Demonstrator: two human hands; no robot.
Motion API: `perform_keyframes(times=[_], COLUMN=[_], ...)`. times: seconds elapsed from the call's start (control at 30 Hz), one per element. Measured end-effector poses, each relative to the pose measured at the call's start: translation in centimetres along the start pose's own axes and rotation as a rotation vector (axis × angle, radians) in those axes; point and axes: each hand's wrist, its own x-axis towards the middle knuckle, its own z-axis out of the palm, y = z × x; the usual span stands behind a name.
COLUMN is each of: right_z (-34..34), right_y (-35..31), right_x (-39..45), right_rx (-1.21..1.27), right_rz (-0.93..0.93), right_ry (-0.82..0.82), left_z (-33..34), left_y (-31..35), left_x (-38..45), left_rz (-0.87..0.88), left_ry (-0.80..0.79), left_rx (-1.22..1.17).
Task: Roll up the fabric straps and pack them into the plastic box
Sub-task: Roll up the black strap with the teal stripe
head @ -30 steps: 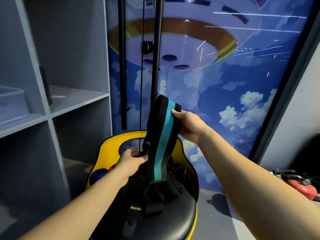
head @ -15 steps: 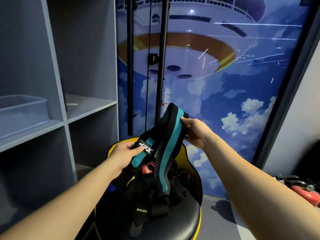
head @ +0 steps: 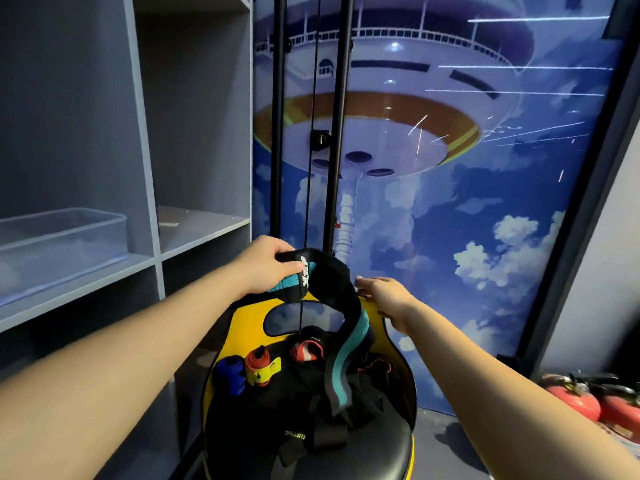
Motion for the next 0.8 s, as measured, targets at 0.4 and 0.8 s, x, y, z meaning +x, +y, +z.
perform_keyframes(times=[0.4, 0.8], right_z=[2.4, 1.9], right_y=[-7.1, -6.9], right_x=[-3.1, -2.5], right_rx=[-0.333, 0.222], right_rz=[-0.616, -0.35], right_ry=[-0.036, 0.102], left_z=[-0.1, -2.1], left_y=[3.6, 2.6], left_x=[0.1, -0.4], left_rz=[0.215, 0.164], left_ry=[0.074, 0.741], left_rx=[0.511, 0.408])
